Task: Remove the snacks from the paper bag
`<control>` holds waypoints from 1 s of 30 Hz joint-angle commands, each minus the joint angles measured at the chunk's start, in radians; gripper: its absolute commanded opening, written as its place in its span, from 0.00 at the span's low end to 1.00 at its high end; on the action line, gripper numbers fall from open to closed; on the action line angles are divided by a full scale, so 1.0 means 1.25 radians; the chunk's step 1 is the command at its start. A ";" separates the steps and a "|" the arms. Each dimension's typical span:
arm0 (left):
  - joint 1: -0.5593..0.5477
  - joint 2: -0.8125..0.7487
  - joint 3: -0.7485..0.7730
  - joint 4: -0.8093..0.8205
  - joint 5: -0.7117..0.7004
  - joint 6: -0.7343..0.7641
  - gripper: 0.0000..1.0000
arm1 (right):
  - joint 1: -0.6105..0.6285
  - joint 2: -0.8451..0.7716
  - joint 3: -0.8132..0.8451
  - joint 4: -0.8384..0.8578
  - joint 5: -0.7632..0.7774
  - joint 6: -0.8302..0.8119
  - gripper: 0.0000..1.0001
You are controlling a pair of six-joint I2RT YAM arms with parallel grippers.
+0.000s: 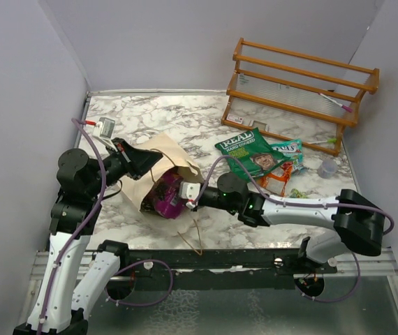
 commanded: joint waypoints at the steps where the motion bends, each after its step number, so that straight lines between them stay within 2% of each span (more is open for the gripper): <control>1: -0.002 0.007 -0.007 -0.006 -0.039 -0.018 0.00 | 0.007 -0.104 -0.005 0.073 -0.065 0.047 0.01; 6: -0.002 0.014 -0.019 0.004 -0.045 -0.033 0.00 | 0.006 -0.154 -0.041 0.076 -0.065 0.054 0.01; 15: -0.002 0.018 -0.014 0.022 -0.023 -0.049 0.00 | 0.007 0.021 -0.028 0.162 -0.014 0.071 0.01; 21: -0.002 0.022 -0.006 0.021 -0.014 -0.044 0.00 | 0.007 0.043 -0.053 0.125 0.012 0.050 0.02; 22: -0.002 0.021 -0.011 0.026 -0.009 -0.044 0.00 | 0.007 0.042 -0.060 0.110 0.005 0.050 0.07; 24: -0.002 0.022 -0.024 0.034 0.003 -0.045 0.00 | 0.007 0.038 -0.071 0.065 -0.025 0.040 0.29; 28: -0.002 0.023 -0.035 0.037 0.023 -0.040 0.00 | 0.007 0.029 -0.110 0.008 -0.079 0.001 0.62; 30: -0.001 0.021 -0.034 0.034 0.025 -0.039 0.00 | 0.007 0.016 -0.133 -0.010 -0.111 -0.031 0.98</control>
